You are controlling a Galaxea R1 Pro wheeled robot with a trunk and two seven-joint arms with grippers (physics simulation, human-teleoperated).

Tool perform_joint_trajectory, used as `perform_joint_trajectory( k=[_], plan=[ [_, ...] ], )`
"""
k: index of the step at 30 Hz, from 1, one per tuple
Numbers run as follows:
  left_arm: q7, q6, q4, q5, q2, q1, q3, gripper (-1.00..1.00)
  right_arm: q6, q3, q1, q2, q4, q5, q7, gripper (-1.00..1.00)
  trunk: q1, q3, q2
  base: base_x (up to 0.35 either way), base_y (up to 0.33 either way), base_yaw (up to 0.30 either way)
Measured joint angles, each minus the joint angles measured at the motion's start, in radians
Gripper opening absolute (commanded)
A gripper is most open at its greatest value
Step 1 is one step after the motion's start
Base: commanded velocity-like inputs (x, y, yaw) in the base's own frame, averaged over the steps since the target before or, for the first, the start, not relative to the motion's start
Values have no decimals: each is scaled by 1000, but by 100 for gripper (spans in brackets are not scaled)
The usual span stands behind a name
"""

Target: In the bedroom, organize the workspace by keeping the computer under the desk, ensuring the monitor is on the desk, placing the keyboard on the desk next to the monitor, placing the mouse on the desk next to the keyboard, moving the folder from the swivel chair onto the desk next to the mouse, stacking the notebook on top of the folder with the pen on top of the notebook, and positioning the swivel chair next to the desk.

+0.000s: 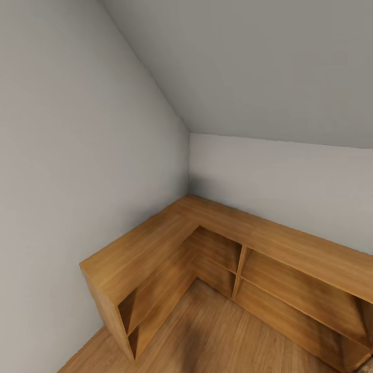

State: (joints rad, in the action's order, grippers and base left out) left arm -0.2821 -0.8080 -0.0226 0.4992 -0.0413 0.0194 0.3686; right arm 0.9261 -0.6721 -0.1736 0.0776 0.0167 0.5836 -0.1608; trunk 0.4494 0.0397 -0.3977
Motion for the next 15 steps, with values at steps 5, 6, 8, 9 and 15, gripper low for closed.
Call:
perform_joint_trajectory(
  k=[5, 6, 8, 9, 15],
  plan=[
    [0, -1, 1, 0, 0, 0, 0, 100, 0, 0, 0, 0, 0, 0, 0, 100, 0, 0, 0, 1, 1, -265],
    [0, -1, 1, 0, 0, 0, 0, 100, 0, 0, 0, 0, 0, 0, 0, 100, 0, 0, 0, 0, 0, -265],
    [0, -1, 0, 0, 0, 0, 0, 100, 0, 0, 0, 0, 0, 0, 0, 100, 0, 0, 0, 0, 0, -265],
    [-1, -1, 0, 0, 0, 0, 0, 100, 0, 0, 0, 0, 0, 0, 0, 100, 0, 0, 0, 0, 0, -265],
    [0, -2, 0, 1, 0, 0, 0, 100, 0, 0, 0, 0, 0, 0, 0, 100, 0, 0, 0, 1, 1, -265]
  ],
)
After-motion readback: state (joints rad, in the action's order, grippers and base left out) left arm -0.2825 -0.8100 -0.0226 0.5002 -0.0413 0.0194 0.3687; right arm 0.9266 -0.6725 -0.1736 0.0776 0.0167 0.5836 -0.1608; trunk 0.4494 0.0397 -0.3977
